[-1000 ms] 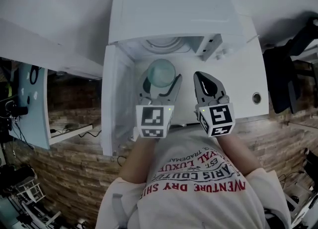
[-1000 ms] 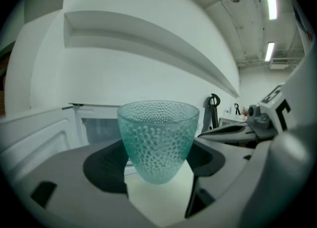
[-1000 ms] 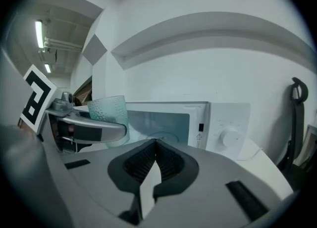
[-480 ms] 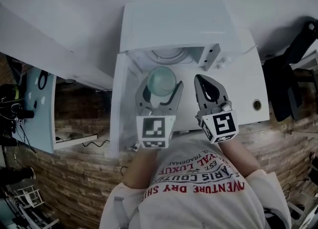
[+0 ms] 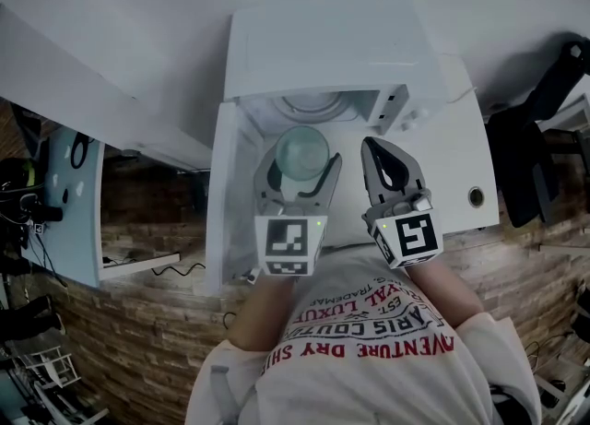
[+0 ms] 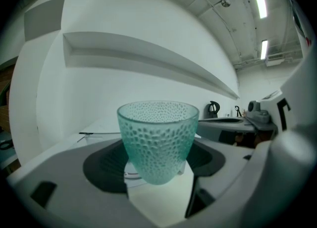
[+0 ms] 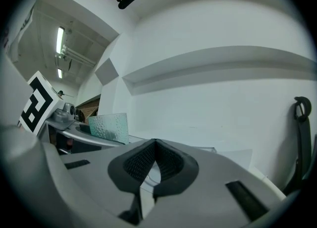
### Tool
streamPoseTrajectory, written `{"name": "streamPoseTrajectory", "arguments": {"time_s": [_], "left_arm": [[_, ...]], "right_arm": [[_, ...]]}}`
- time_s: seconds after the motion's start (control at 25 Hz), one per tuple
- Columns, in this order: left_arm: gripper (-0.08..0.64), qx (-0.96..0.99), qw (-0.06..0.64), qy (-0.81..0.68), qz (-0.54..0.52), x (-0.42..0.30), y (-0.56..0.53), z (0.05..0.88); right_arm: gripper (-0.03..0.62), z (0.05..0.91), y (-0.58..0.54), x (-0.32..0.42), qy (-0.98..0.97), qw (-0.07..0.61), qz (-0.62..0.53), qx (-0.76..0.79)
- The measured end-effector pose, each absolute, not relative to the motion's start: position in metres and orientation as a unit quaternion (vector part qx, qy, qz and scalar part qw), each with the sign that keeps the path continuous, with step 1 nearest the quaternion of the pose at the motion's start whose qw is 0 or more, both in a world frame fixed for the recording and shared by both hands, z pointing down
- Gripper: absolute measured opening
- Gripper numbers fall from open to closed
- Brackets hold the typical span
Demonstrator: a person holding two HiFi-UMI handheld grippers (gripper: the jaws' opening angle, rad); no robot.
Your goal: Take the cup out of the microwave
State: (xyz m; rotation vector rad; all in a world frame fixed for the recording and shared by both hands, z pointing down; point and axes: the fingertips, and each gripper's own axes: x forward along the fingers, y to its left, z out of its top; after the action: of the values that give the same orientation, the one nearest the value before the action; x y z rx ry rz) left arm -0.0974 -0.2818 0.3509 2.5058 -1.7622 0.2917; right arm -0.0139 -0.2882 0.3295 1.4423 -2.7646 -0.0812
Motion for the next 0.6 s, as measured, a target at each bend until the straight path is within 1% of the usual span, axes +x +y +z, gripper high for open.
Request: {"name": "streamPoseTrajectory", "arguments": {"time_s": [0.6], "left_arm": [[0.359,0.813,0.053,-0.570,0.104,-0.100,-0.283,0.368]], "right_arm": [[0.011,0.349,-0.292,-0.020,-0.885,0.039,-0.001,0.463]]}}
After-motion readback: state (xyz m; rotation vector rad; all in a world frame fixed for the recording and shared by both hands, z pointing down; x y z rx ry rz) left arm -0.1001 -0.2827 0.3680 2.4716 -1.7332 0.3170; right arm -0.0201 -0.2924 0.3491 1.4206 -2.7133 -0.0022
